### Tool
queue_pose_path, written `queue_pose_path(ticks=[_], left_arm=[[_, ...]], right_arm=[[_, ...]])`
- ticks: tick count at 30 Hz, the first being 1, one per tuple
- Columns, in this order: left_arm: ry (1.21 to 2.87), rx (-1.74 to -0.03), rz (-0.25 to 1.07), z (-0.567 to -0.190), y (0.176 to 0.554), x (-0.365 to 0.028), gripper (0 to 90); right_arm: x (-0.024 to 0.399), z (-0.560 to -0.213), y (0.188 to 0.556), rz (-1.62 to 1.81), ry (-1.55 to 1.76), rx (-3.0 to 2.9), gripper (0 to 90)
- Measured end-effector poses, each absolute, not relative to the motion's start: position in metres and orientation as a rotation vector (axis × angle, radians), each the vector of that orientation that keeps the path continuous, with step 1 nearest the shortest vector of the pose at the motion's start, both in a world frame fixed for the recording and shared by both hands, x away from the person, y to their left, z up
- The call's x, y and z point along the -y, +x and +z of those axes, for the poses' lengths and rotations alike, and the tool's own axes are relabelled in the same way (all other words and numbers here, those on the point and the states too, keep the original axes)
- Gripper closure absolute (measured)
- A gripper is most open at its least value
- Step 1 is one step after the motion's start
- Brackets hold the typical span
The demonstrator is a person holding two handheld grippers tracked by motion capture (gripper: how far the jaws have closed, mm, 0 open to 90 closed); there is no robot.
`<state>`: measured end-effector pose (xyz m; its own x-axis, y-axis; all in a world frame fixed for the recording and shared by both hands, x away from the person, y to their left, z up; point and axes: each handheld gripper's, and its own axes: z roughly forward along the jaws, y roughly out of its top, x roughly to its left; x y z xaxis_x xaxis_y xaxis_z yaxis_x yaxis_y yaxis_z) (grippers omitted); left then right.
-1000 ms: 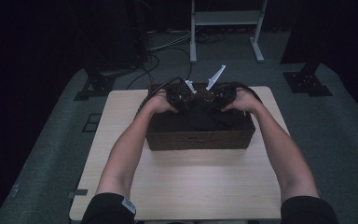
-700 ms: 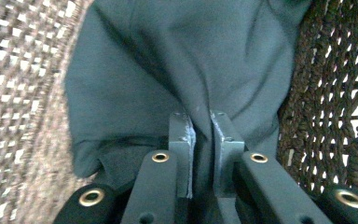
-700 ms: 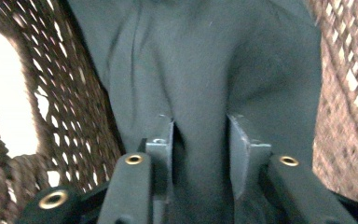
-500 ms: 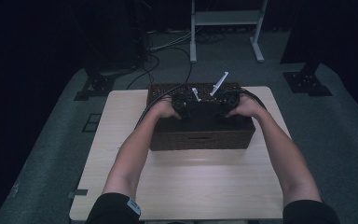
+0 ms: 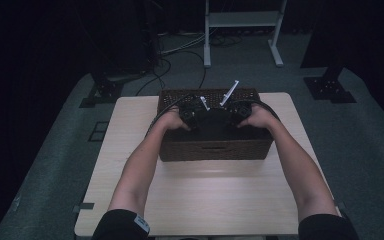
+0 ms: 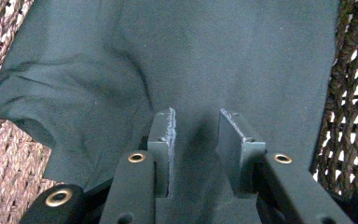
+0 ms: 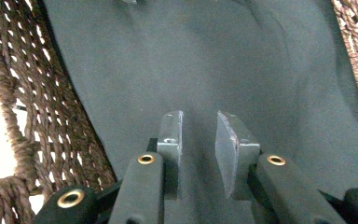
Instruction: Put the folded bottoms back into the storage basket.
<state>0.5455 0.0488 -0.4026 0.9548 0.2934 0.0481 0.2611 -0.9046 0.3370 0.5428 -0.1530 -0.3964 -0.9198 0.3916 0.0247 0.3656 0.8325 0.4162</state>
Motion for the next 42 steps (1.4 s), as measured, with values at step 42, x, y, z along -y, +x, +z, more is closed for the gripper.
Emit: queue_pose_path(ticks=[42], left_arm=[[2.648, -0.459, 0.195, -0.368, 0.521, -0.07, 39.9]], right_arm=[[0.188, -0.359, 0.512, 0.799, 0.699, -2.849, 44.4]])
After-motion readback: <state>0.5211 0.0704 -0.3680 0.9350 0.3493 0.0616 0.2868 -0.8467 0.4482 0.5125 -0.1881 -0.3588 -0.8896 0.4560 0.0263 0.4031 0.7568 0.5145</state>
